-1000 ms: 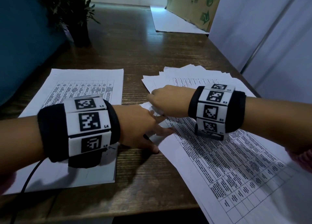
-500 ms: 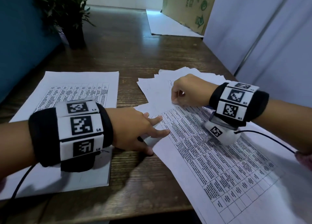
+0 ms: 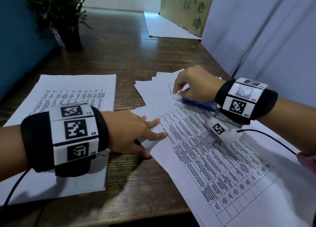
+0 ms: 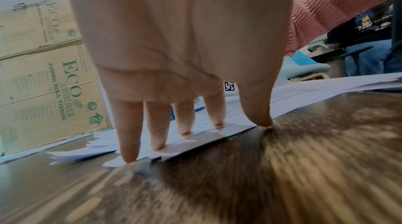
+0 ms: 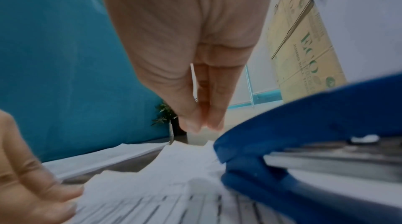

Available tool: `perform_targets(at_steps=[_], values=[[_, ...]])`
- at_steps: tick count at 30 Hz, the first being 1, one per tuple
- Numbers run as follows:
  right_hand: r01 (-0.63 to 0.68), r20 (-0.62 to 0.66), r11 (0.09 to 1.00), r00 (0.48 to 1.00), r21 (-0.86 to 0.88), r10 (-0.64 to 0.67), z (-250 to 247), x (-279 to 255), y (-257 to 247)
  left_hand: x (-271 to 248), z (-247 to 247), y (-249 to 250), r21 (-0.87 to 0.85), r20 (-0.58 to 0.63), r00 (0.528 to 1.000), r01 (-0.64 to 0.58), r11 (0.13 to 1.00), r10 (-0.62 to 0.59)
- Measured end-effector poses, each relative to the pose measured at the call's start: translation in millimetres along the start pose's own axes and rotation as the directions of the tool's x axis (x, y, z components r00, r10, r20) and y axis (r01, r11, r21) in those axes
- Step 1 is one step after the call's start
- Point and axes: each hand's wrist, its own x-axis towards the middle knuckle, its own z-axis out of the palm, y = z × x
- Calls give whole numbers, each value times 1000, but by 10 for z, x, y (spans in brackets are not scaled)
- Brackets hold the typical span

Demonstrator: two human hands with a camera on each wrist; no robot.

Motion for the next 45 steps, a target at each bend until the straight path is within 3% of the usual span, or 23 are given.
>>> perform_targets(at_steps=[3, 6, 9, 14, 20, 24, 36, 45], values=[[-23, -66, 999, 998, -24, 21, -106, -61, 109, -6, -14, 9, -18, 8, 1000, 2, 1000, -2], [-169, 15, 959, 984, -228, 177, -67, -156, 233, -34, -60, -3, -86, 24, 1000, 6, 996, -4], [-177, 109, 925, 968, -338, 225, 44, -229, 285, -64, -77, -33, -153, -1, 1000, -3, 988, 3], [-168, 134, 965, 971, -199, 197, 61, -249, 259, -105, 12, 7, -163, -26, 999, -39, 986, 35], [10, 183, 1000, 983, 9, -11, 59, -246, -128, -151, 50, 57, -194, -39, 997, -77, 978, 71], [83, 225, 996, 970, 37, -89, 200, -245, -363, -138, 124, 64, -169, -36, 996, -87, 982, 82], [93, 181, 994, 978, 50, -100, 229, -189, -505, -139, 71, 62, -90, 16, 996, -82, 993, 84], [-93, 176, 991, 982, 101, 74, 295, -223, -591, -131, 8, 93, -116, 35, 997, -61, 991, 65]])
